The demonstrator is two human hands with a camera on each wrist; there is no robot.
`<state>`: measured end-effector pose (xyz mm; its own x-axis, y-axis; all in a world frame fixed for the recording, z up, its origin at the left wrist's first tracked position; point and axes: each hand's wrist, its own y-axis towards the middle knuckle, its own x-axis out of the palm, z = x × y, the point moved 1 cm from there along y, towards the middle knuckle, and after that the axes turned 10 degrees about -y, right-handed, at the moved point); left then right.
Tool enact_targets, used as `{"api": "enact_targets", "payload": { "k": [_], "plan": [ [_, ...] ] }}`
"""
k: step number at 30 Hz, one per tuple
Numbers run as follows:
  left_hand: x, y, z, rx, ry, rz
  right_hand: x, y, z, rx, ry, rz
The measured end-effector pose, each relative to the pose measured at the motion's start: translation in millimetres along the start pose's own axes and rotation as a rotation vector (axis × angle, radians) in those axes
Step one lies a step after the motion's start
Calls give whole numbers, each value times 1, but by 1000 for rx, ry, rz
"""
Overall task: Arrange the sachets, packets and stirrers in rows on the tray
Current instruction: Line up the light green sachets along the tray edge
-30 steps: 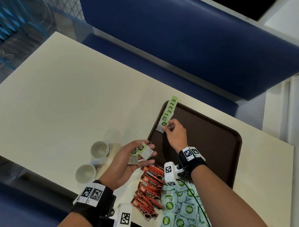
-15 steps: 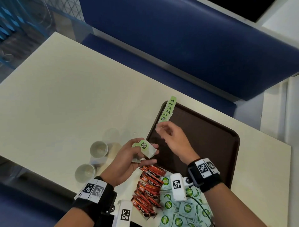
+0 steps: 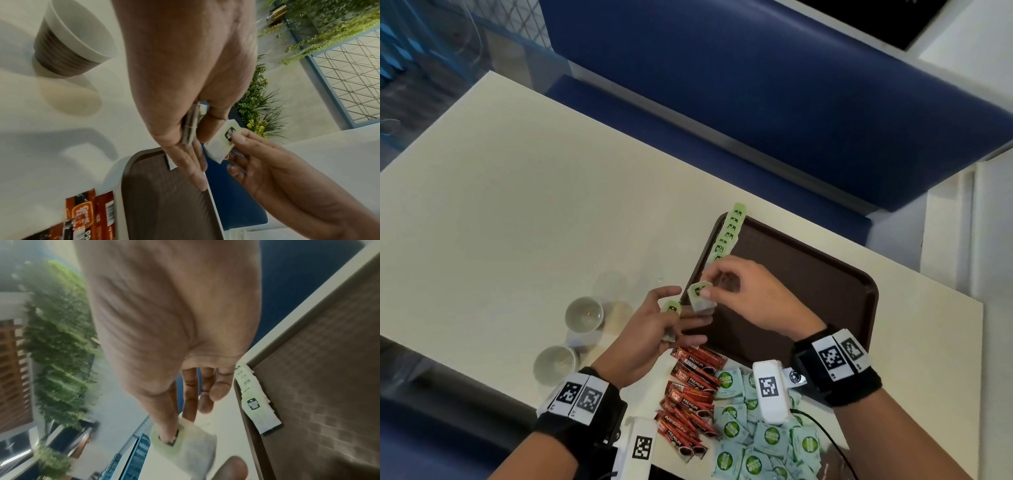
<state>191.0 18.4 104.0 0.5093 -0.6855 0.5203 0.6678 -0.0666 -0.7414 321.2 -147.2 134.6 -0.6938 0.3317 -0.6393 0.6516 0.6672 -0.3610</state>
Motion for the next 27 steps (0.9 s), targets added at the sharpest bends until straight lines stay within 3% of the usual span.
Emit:
{"api": "enact_targets", "payload": {
  "k": [4, 7, 15, 27],
  "plan": [
    [-9, -3, -3, 6, -18, 27, 10, 3, 29, 135, 111, 276],
    [-13, -3, -6, 4, -26, 41, 33, 14, 54, 261, 134, 387],
    [-15, -3, -6, 6, -40, 33, 82, 41, 74, 386, 189, 429],
    [-21, -3, -8, -7, -24, 18, 91, 52, 82, 421, 113, 566]
  ]
}}
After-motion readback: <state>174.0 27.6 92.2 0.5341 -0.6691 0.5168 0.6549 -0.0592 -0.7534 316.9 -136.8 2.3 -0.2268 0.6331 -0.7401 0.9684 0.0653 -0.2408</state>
